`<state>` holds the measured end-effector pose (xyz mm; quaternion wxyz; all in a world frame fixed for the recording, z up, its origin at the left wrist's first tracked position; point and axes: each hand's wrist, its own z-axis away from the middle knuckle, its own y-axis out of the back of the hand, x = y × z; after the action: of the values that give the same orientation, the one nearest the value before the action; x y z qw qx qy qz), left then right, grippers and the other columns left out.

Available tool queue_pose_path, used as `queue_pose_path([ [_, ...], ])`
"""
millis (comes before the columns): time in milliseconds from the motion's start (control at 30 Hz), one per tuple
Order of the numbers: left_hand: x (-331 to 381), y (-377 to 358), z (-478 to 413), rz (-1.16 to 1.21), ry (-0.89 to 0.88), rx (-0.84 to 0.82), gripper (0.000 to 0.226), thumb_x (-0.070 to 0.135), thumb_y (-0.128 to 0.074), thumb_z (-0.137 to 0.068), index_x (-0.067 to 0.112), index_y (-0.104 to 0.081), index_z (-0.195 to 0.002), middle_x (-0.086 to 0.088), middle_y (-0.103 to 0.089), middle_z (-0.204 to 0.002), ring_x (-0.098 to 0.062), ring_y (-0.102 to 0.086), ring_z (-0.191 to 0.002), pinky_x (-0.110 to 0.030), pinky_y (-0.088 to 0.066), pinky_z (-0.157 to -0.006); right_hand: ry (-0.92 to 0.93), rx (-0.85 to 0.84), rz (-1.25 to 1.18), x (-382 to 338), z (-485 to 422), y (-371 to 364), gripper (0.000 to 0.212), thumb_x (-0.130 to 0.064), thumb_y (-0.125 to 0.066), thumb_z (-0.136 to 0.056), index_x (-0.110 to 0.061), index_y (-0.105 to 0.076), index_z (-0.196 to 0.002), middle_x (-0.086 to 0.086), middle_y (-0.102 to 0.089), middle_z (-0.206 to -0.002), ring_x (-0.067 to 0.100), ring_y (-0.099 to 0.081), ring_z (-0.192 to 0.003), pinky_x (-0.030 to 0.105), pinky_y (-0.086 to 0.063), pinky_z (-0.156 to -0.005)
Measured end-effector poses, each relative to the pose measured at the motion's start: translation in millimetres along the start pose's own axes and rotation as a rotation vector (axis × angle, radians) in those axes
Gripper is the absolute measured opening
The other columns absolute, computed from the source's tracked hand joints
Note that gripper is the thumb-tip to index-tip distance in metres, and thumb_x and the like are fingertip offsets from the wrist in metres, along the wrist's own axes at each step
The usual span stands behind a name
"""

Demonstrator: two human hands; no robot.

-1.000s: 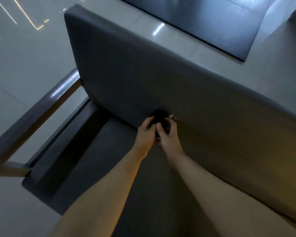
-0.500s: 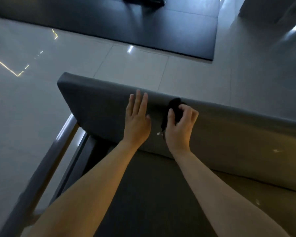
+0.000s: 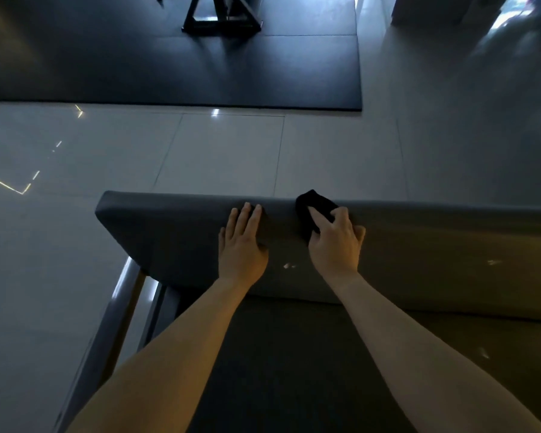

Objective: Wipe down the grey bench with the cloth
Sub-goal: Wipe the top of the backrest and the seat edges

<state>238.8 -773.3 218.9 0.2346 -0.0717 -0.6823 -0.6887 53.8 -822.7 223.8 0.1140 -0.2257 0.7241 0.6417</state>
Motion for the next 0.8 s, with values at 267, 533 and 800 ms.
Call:
queue_pose_path([
  [267,-3,11,-3,-0.024,-0.070,-0.020,0.083,0.024,-0.062,-0.095,0.030,-0.012,-0.161,0.003,-0.009,-0.169,-0.022,0.001,-0.156,-0.048,-0.004,-0.127,-0.171,0.041,-0.036,-32,-4,-1,0.043,-0.024,-0.061,-0.095,-0.022,-0.057,-0.138,0.011,-0.040,-0.148,0.037,-0.027,-0.141,0.055,-0.029,-0.117],
  [533,-64,60,-32,0.000,-0.228,0.046,0.061,0.026,-0.061,-0.096,0.019,-0.038,-0.152,-0.005,-0.030,-0.161,-0.030,-0.025,-0.147,-0.050,-0.028,-0.120,-0.227,0.063,-0.084,-123,-21,-39,0.035,-0.016,-0.060,-0.096,-0.018,-0.063,-0.131,0.007,-0.052,-0.140,0.031,-0.037,-0.133,0.048,-0.036,-0.111],
  [800,-167,86,-47,-0.060,-0.368,-0.024,0.062,0.025,-0.048,-0.103,0.009,-0.027,-0.158,-0.010,-0.030,-0.163,-0.021,-0.018,-0.154,-0.034,-0.005,-0.127,-0.019,-0.111,-0.138,-242,-17,-94,0.040,-0.016,-0.054,-0.097,-0.022,-0.060,-0.137,0.005,-0.048,-0.142,0.029,-0.034,-0.136,0.043,-0.026,-0.117],
])
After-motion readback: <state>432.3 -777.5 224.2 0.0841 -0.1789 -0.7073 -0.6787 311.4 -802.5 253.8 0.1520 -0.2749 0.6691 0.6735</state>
